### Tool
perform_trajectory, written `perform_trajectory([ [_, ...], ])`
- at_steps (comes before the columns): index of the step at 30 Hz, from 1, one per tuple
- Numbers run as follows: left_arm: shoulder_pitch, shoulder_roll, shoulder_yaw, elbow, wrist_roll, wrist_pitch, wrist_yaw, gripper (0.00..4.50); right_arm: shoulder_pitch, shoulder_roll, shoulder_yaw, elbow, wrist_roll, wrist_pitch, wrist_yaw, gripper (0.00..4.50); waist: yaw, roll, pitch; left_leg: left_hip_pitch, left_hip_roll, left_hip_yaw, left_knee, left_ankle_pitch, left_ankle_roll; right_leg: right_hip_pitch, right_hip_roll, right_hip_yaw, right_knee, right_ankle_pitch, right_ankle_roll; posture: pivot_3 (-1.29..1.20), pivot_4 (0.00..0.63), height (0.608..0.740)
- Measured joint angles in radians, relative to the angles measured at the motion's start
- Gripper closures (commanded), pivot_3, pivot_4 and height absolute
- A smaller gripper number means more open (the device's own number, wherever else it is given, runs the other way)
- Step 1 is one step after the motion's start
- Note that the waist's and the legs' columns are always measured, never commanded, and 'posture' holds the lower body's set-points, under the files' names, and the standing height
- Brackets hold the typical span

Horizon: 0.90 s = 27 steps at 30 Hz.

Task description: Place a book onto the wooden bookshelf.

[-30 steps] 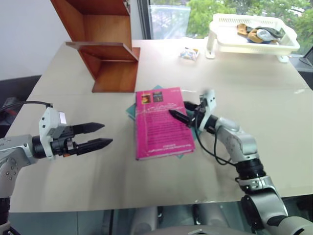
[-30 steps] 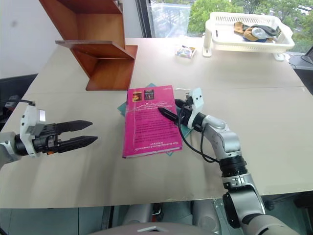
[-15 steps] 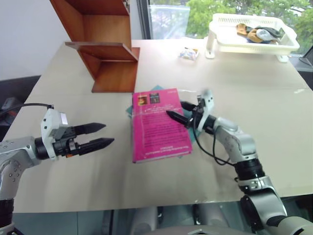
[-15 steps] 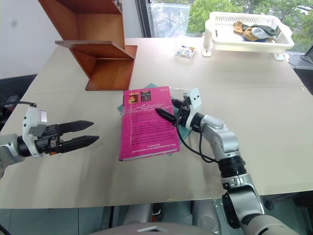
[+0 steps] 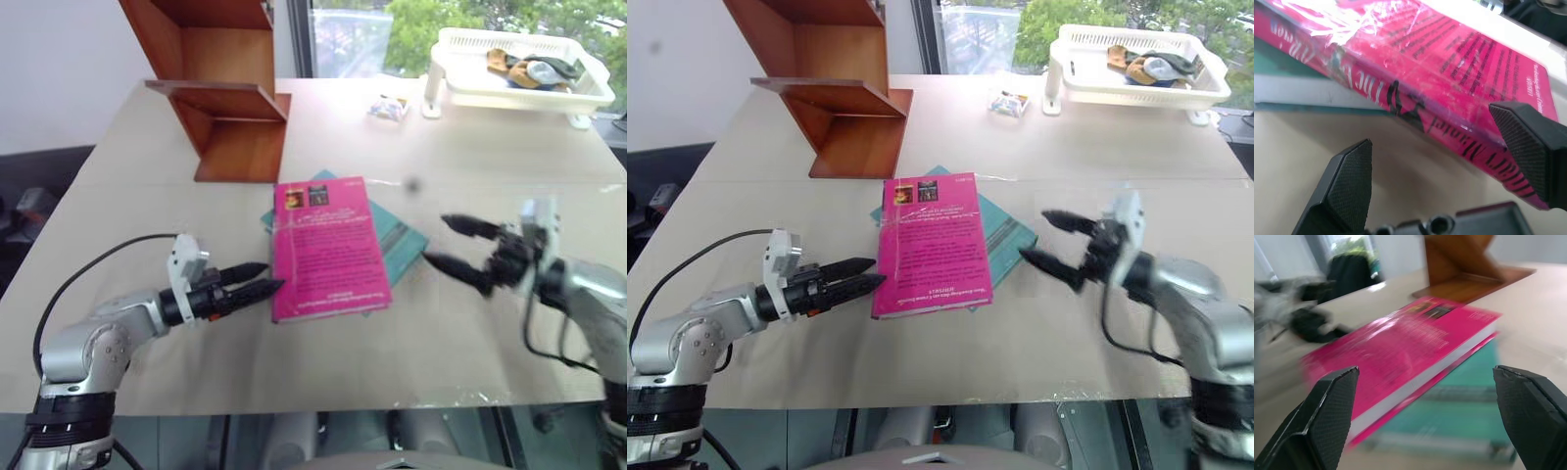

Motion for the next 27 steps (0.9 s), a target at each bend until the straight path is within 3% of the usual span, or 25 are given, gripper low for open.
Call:
perform_trajectory([
  [7,-0.121,-0.068,-0.012,0.156,-0.082,0.144,0.014,0.08,0.262,-0.154,-0.277,-0.114,0.071,0.014,0.105,0.00,0.007,-0.002,-0.001,0.004,-0.001,-0.005,0.004,0.000,0.000,0.008,-0.001,-0.005,-0.001,0.000,0.000,0.00,0.150,0.740],
  [14,-0.242,-0.099,-0.015,0.313,-0.122,0.281,0.023,0.08,0.336,-0.197,-0.433,-0.111,0.068,0.003,0.156,0.00,0.012,-0.003,-0.001,0.003,-0.002,-0.007,0.004,0.000,0.000,0.010,-0.001,-0.007,-0.002,0.000,0.000,0.00,0.150,0.740],
  [24,-0.381,-0.124,-0.096,0.459,-0.100,0.365,-0.053,0.08,0.384,-0.198,-0.465,-0.120,0.075,-0.033,0.219,0.00,0.013,-0.005,0.000,0.003,-0.002,-0.008,0.004,0.000,0.000,0.010,0.000,-0.007,-0.002,0.000,0.000,0.00,0.150,0.740],
  [27,-0.409,-0.124,-0.104,0.492,-0.096,0.365,-0.072,0.97,0.384,-0.193,-0.465,-0.118,0.075,-0.053,0.227,0.00,0.014,-0.005,0.000,0.003,-0.002,-0.008,0.004,0.000,0.000,0.010,0.000,-0.007,-0.002,0.000,0.000,0.00,0.150,0.740],
])
